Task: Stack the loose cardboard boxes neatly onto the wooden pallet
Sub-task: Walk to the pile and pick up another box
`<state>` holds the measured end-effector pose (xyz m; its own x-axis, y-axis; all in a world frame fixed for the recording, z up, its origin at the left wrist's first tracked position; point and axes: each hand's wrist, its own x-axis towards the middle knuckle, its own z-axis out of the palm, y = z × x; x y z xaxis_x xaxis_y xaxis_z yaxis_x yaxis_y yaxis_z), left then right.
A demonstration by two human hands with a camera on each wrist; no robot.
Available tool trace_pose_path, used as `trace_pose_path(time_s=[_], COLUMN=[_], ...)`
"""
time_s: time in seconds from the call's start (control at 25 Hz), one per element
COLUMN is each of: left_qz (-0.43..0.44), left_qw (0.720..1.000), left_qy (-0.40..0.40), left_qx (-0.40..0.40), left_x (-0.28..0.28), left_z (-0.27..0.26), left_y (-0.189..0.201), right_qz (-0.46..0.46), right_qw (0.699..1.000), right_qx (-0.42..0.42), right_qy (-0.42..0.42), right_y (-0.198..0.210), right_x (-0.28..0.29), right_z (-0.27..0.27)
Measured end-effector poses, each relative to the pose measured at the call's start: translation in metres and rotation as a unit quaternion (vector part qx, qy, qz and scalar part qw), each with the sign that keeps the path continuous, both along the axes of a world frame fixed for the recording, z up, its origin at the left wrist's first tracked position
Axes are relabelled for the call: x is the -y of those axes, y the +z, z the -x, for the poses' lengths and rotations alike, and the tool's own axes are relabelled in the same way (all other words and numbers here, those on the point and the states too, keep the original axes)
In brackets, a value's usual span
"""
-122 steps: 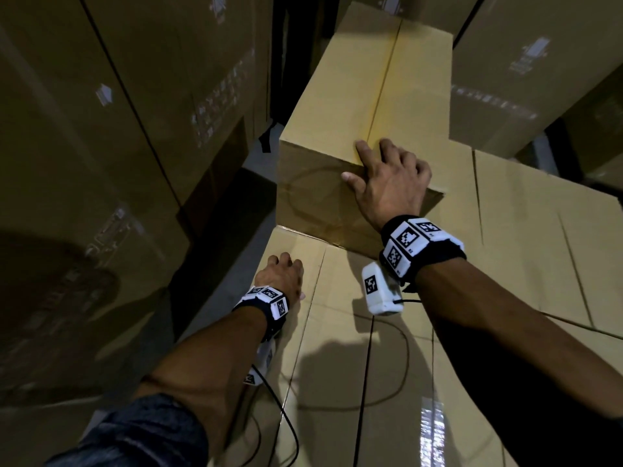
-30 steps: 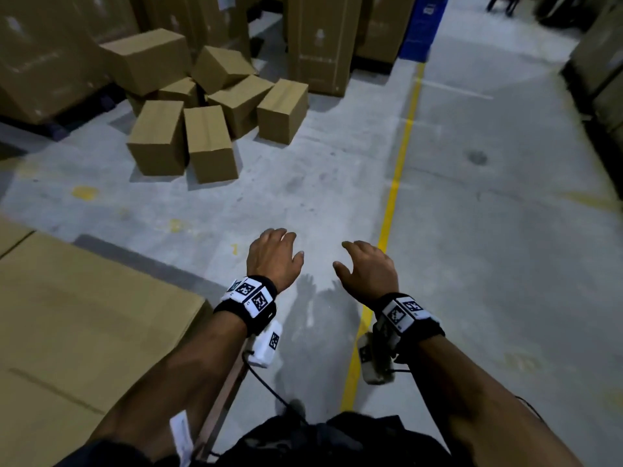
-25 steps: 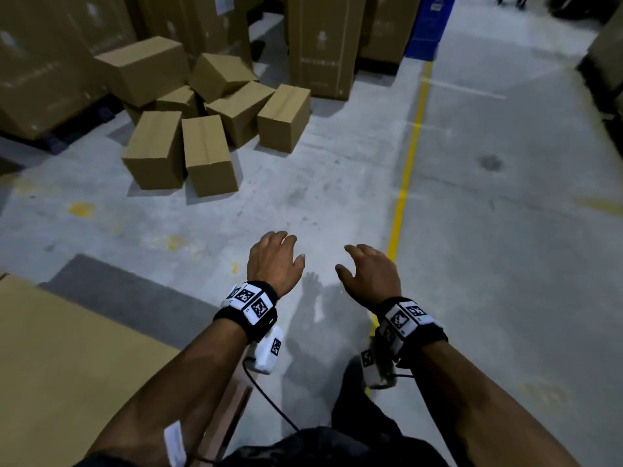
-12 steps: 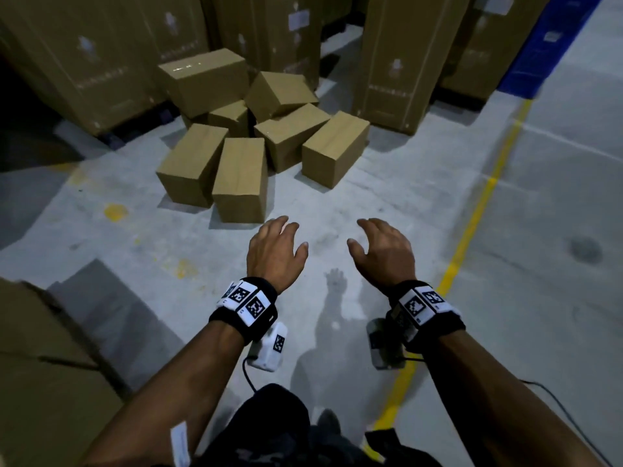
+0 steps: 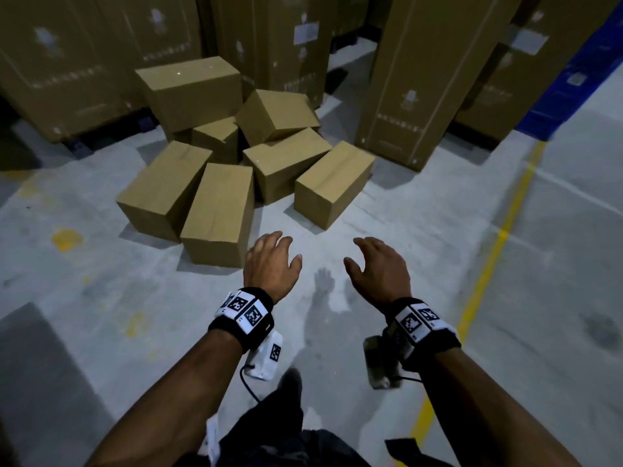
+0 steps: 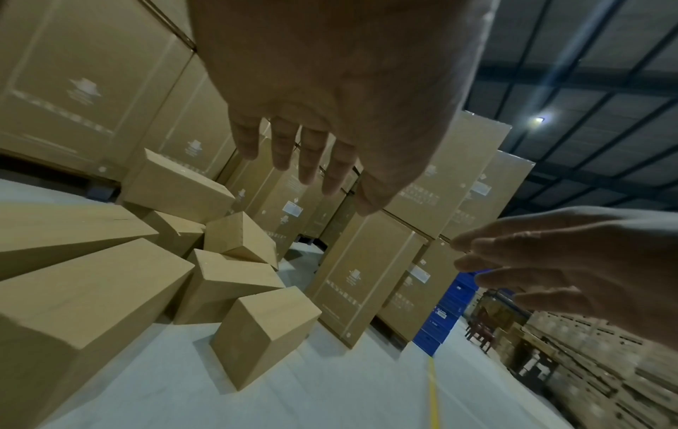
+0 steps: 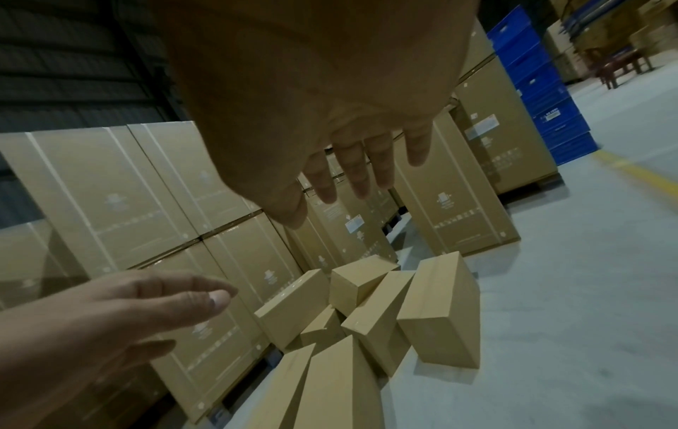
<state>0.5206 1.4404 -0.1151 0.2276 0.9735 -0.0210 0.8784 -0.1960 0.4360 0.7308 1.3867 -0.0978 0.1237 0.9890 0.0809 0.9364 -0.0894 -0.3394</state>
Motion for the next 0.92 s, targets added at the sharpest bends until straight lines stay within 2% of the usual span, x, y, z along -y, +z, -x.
trace_pose_path(time_s=[0.24,0.48,0.64,0.92], left_qz=[-0.004,0.022,0.033,0.032], left_qw=[1.0,0.993,0.977,0.931], left_qy=[0.016,0.102,0.202,0.356], left_qx=[-0.023,-0.056,-0.068,-0.078], left_x=[-0.154,-0.267,-0.344,-0.42], left_z=[-0.03,-0.03,-0.025,-0.008], left_y=[0.018,-0.009,-0.017,0.013], right_qz=[0.013,0.033,0.086,0.081], right_qw=[1.0,0.996,0.98,0.932], right_qx=[-0.005,-0.022,-0.015,0.014], right_qy=[0.005,0.084,0.181,0.353], right_y=[0.011,-0.013,-0.018,0.011], right_x=[-0.153,-0.313,-0.437,-0.589], right_z=[-0.033,-0.044,-0.041,-0.001])
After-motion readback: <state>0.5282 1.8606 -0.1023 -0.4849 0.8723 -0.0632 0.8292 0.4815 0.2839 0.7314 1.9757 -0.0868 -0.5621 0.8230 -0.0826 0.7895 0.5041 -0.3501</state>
